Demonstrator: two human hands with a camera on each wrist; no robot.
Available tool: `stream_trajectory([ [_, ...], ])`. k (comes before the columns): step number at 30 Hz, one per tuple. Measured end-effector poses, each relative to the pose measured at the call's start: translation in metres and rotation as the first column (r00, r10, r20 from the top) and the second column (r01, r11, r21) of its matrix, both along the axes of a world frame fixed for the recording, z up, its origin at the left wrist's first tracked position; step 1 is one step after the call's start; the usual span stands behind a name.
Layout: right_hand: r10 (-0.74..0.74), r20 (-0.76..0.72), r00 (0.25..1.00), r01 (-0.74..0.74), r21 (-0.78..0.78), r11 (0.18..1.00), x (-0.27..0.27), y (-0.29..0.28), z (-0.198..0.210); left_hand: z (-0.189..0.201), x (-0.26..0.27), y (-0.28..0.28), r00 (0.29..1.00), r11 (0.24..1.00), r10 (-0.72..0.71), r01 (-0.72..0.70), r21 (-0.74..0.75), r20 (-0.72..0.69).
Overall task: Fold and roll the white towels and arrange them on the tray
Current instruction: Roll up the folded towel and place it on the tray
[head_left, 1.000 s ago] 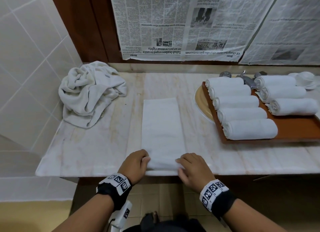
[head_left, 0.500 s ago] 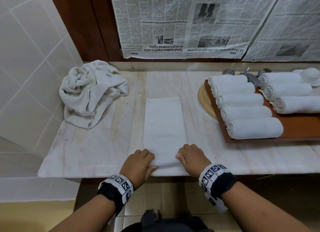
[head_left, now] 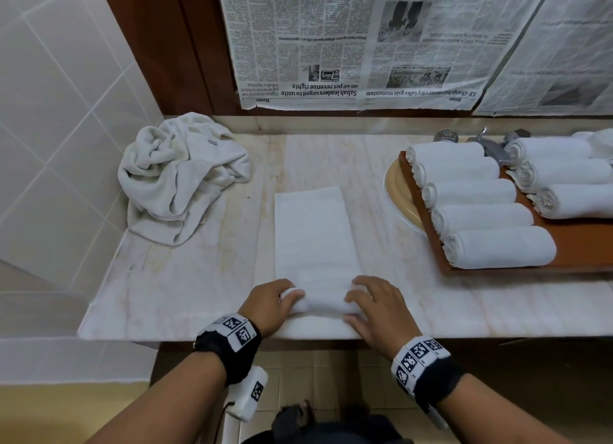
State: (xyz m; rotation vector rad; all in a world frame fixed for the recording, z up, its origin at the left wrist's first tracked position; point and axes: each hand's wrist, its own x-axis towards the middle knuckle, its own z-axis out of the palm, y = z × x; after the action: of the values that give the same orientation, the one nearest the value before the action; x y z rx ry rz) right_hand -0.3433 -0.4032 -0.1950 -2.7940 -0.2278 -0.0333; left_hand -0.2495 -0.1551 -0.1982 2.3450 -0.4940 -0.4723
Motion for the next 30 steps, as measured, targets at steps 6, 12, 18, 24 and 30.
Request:
stream_trajectory([
  [6,-0.021,-0.156,0.988,0.031,0.062,0.998,0.020,0.004,0.013,-0.001,0.012,0.002,0.982,0.986,0.150,-0.157,-0.053,-0.118],
  [12,-0.082,-0.296,0.952,0.107,0.072,0.992,0.042,0.009,0.017,-0.003,-0.005,-0.001,0.929,1.000,-0.001,-0.009,0.027,0.369],
  [18,-0.195,-0.241,0.951,0.195,-0.026,0.981,0.054,0.021,0.018,-0.012,-0.005,0.007,0.872,0.950,-0.285,0.202,0.238,0.398],
  [24,-0.115,-0.070,0.991,0.117,0.013,0.993,0.030,0.017,0.003,-0.002,0.010,0.007,0.975,0.990,-0.139,0.136,0.030,0.175],
  [30,0.025,-0.088,0.996,-0.019,0.069,0.997,0.021,-0.003,-0.005,0.006,0.006,0.004,0.999,0.999,0.014,-0.013,-0.030,0.042],
])
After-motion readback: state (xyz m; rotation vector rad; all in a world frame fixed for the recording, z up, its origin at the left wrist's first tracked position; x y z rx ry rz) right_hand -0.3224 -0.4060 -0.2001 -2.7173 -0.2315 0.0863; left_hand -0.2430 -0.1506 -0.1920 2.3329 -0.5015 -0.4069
